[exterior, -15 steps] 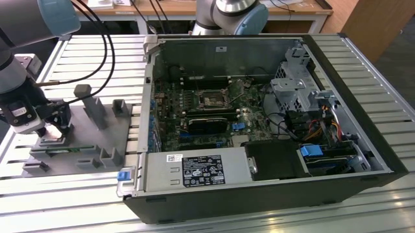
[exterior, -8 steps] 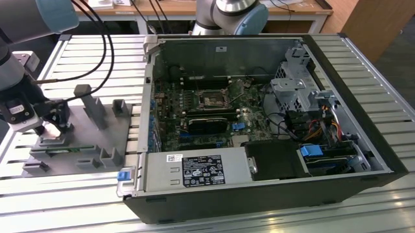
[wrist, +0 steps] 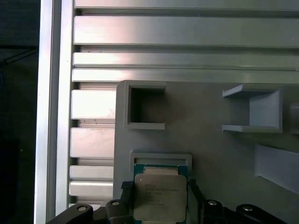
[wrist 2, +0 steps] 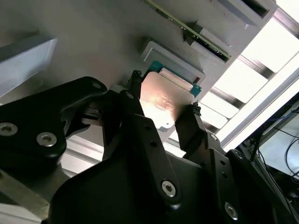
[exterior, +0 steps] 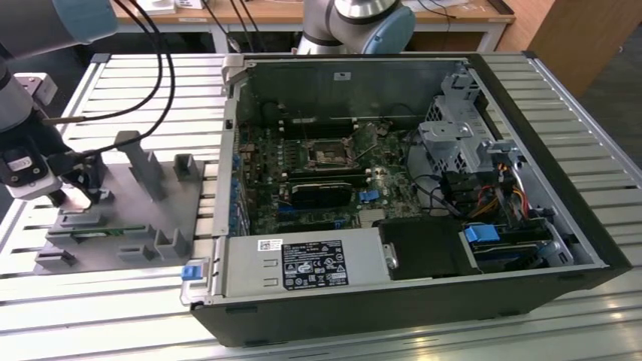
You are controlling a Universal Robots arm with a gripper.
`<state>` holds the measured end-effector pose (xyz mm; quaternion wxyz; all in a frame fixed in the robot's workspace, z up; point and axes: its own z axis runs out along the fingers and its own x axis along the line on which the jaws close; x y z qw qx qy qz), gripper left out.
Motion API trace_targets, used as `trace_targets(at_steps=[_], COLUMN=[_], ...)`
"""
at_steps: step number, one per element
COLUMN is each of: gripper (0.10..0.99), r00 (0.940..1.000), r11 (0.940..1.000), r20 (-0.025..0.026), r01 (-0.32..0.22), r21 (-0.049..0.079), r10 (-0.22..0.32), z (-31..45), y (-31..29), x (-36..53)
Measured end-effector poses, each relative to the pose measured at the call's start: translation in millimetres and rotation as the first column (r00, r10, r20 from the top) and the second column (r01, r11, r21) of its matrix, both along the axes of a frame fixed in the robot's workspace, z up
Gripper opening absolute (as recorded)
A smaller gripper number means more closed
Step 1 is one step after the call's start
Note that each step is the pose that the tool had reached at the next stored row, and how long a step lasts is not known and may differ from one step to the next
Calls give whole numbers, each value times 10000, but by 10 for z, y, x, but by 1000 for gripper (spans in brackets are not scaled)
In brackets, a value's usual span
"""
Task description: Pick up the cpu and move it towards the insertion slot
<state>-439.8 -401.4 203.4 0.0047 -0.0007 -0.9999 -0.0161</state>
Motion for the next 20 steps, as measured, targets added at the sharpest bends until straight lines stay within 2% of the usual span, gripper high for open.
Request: trace_targets(at_steps=[20], gripper=[541], r00=[10000], r11=[10000], r20=[3], r01=[0], r21=[4], r10=[0], z=[102], y=[1], x=[-5])
